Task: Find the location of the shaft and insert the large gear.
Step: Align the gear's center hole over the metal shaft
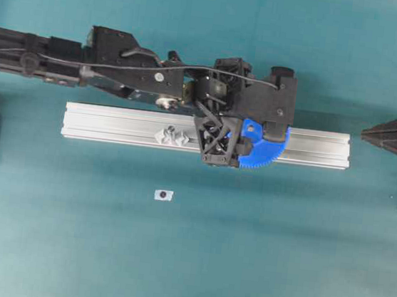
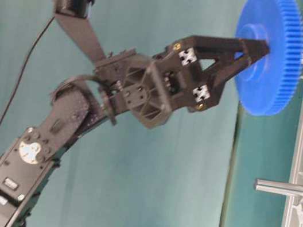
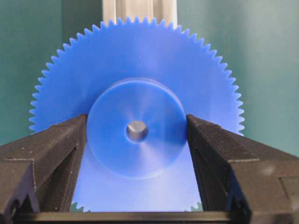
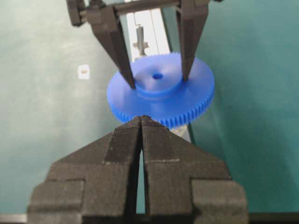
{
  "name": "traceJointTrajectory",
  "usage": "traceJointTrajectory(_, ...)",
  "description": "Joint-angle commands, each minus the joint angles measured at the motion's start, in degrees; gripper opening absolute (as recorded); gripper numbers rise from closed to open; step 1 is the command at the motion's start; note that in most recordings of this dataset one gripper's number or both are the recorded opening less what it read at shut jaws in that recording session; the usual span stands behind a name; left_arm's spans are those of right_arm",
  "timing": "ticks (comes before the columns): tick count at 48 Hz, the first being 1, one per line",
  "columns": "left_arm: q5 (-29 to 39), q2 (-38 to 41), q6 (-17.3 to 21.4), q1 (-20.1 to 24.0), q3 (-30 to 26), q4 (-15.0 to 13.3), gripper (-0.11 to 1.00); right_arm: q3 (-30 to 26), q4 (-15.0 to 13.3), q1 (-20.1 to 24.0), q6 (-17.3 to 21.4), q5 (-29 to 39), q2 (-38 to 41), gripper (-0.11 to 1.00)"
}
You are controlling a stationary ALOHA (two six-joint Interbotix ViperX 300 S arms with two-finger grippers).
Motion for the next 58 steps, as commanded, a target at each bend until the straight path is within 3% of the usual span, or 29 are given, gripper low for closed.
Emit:
traceJointTrajectory(1, -0.3, -0.7, 0.0, 1.0, -2.5, 0.2, 0.72, -0.4, -0.1, -0.4, 0.5, -0.4, 0.2, 0.04)
traceJointTrajectory(17, 1.6, 0.3, 0.1, 2.9, -3.3, 0.2, 0.72, -0.2, -0.1, -1.0, 0.4, -0.3, -0.1, 0.04)
traceJointTrajectory(58, 2.3, 0.4, -0.9, 2.9, -3.3, 0.2, 0.72, 0.1, -0.1, -1.1, 0.4, -0.4, -0.2, 0.04)
